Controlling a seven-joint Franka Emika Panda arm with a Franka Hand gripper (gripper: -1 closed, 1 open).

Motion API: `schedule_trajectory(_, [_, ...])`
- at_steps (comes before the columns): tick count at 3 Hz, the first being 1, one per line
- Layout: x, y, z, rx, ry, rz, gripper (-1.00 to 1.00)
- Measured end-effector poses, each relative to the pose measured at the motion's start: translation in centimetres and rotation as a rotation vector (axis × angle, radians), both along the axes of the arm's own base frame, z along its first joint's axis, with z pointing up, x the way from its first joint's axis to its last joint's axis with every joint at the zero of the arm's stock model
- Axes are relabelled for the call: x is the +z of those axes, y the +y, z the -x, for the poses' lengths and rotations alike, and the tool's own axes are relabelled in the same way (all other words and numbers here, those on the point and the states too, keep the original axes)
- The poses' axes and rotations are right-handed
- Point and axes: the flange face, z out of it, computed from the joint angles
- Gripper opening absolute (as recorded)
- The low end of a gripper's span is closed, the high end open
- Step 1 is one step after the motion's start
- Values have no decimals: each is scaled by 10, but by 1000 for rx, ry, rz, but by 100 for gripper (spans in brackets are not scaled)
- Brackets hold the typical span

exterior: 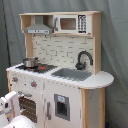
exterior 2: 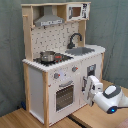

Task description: Play with the kitchen

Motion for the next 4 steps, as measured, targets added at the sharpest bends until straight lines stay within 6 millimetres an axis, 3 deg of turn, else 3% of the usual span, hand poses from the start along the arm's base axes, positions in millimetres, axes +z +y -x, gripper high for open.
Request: schedule_trajectory(4, [48,36,80,29,-102,352,100])
